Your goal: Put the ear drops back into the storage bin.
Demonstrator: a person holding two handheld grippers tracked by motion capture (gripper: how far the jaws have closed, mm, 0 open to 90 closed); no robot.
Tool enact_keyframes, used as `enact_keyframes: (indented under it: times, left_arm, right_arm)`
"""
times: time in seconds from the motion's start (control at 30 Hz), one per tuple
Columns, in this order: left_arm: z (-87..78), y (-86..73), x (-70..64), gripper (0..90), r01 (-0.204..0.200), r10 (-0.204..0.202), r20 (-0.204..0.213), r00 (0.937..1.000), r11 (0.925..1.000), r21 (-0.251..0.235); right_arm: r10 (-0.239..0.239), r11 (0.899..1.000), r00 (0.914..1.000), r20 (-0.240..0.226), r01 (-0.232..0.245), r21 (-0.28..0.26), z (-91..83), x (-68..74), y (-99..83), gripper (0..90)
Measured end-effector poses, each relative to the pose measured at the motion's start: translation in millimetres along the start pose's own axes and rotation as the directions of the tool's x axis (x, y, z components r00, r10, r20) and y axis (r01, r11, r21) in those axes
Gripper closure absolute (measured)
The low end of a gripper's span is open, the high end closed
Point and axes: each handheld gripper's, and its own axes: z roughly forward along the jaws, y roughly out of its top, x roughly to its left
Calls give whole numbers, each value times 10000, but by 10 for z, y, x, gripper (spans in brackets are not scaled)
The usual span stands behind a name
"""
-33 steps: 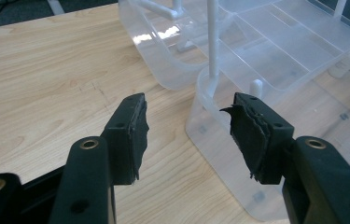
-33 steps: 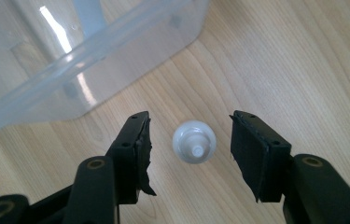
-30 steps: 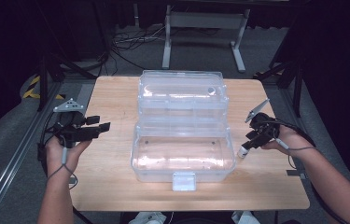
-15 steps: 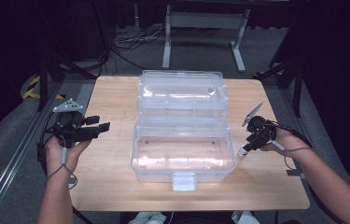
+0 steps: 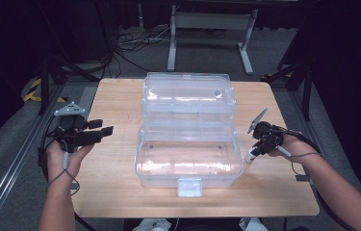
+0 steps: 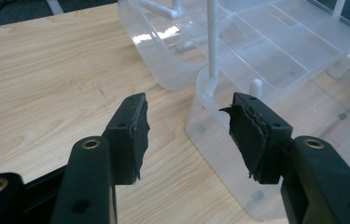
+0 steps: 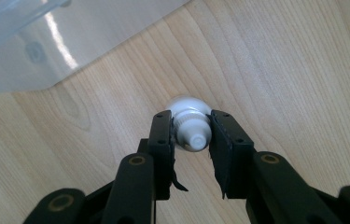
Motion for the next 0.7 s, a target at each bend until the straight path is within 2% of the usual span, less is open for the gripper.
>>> enact_keyframes:
  times: [0.17, 0.53, 0.7]
  left_arm:
    - [5, 6, -3, 473, -13, 13, 5, 10000, 10000, 22]
    - [3, 18, -8, 473, -38, 38, 43, 10000, 10000, 8]
    - [2, 20, -8, 473, -47, 47, 54, 10000, 10000, -5]
  right_arm:
    - [-82, 10000, 10000, 19, 82, -28, -44, 7, 5, 710]
    - [-684, 9968, 9976, 81, 687, -411, -325, 75, 37, 710]
    - [-782, 9958, 9969, 104, 786, -480, -415, 105, 40, 711]
